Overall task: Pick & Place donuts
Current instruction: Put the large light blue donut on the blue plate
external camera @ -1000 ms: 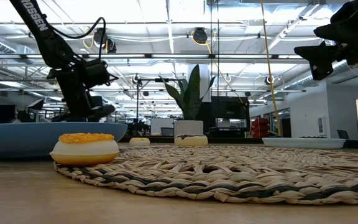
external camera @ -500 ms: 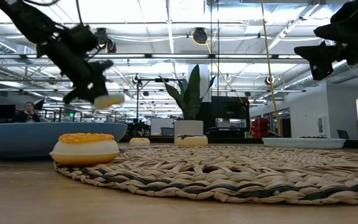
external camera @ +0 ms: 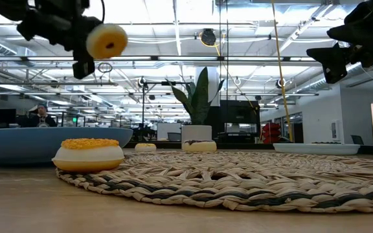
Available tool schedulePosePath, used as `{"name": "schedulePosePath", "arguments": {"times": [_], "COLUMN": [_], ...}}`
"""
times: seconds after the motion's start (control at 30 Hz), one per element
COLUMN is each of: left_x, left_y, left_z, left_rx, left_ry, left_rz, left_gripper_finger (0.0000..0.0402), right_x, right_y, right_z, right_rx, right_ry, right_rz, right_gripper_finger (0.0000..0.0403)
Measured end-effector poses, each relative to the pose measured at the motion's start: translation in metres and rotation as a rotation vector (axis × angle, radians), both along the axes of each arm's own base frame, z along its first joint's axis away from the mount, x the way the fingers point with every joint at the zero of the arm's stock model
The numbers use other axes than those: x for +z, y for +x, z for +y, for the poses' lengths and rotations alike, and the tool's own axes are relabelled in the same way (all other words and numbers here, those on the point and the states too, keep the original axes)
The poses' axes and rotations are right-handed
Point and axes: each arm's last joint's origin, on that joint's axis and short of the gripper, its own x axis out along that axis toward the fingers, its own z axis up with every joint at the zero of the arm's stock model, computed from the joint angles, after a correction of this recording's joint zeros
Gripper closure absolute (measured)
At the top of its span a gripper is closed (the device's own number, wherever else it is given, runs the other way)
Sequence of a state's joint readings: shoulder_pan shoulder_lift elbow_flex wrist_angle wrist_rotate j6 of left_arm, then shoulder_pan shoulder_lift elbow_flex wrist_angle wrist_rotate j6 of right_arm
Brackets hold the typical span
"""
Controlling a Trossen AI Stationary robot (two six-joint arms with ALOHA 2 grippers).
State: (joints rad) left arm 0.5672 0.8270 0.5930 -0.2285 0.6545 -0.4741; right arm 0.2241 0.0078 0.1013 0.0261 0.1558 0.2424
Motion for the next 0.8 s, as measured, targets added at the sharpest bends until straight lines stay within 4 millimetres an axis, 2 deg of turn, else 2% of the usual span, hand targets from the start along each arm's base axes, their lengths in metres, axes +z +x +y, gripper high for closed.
{"name": "schedulePosePath", "arguments": {"times": [0.3, 0.53, 0.67, 0.8], "left_x": [-0.001, -0.001, 0.006, 0.018], "left_y": [0.008, 0.013, 0.005, -0.013], "left_z": [-0.048, -0.075, -0.085, -0.089], "left_rx": [-0.296, -0.354, -0.410, -0.383], "left_ry": [0.050, 0.177, 0.240, 0.337], "left_rz": [0.019, 0.025, -0.037, -0.129], "left_gripper_finger": [0.0298, 0.0298, 0.0298, 0.0298], "right_x": [0.000, 0.000, 0.000, 0.000], "right_y": [0.000, 0.000, 0.000, 0.000], "right_z": [0.000, 0.000, 0.000, 0.000], "right_rx": [0.000, 0.000, 0.000, 0.000], "right_ry": [0.000, 0.000, 0.000, 0.000], "right_rz": [0.000, 0.000, 0.000, 0.000], "right_gripper_finger": [0.0183, 0.0183, 0.0183, 0.0183]}}
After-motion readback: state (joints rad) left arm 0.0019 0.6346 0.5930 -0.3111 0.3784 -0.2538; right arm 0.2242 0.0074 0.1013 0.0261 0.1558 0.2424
